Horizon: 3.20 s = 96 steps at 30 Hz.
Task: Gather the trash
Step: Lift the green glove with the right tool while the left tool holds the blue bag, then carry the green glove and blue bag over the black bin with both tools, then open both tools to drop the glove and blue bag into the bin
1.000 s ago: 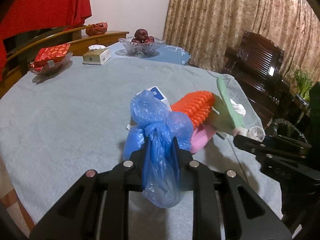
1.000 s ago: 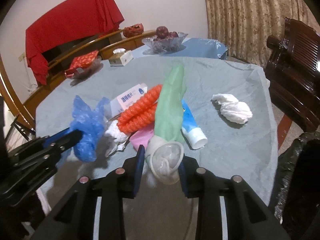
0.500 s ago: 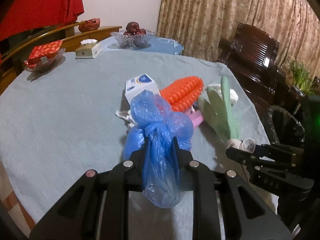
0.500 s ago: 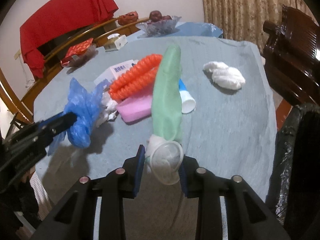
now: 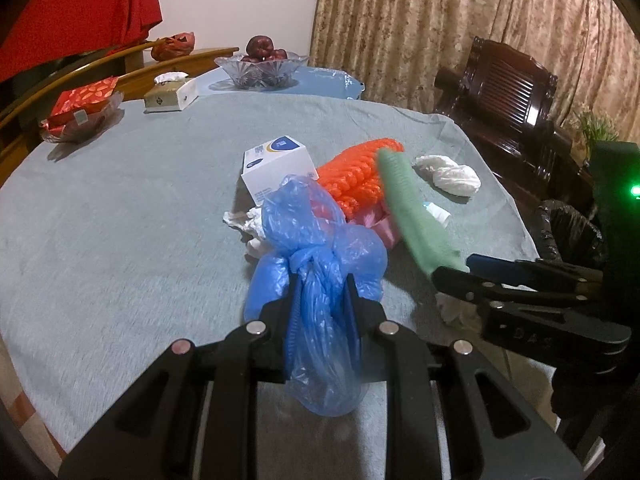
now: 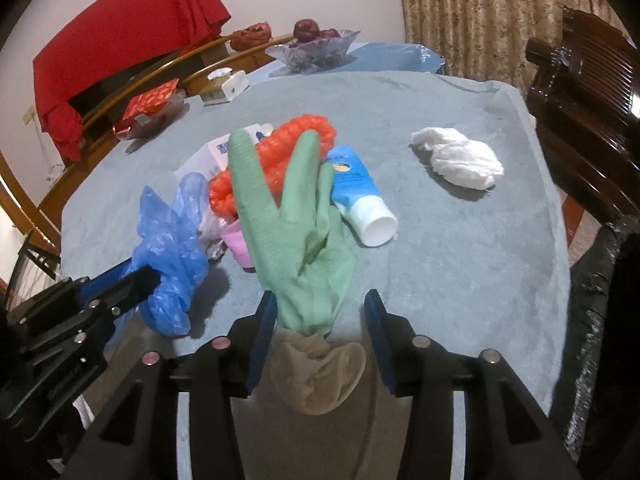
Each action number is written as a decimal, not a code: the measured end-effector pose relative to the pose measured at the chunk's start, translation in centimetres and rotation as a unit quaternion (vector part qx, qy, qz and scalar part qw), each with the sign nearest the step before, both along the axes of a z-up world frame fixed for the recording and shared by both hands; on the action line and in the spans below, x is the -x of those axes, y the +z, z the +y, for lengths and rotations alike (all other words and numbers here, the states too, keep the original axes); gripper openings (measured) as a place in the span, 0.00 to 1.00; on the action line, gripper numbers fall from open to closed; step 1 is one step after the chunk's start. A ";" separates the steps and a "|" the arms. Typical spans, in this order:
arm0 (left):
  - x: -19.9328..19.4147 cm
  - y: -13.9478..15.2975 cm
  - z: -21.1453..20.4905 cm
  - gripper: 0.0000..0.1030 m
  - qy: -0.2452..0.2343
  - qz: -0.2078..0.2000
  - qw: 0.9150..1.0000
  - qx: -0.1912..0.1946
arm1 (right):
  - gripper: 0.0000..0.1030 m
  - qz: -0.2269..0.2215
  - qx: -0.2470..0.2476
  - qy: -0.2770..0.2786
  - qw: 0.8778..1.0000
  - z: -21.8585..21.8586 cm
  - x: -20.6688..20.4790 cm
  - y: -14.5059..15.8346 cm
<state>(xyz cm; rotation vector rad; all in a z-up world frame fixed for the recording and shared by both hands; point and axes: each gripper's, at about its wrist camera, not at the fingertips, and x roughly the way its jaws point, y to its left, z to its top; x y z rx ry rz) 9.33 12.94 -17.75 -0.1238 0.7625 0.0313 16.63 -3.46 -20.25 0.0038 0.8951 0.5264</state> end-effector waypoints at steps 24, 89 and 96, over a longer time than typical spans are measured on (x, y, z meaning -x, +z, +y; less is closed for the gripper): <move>0.7 3.6 -2.0 0.19 -0.018 -0.037 0.999 0.008 | 0.22 -0.051 -0.046 0.024 0.997 -2.6 2.8 6.1; -2.2 5.5 -28.0 0.71 -0.288 -0.055 0.956 0.029 | 0.88 -0.101 0.021 -0.311 0.945 -31.3 10.5 7.6; -1.9 6.4 -24.1 0.83 -0.248 -0.070 0.966 0.024 | 0.94 -0.110 0.000 -0.298 0.948 -30.1 10.1 8.4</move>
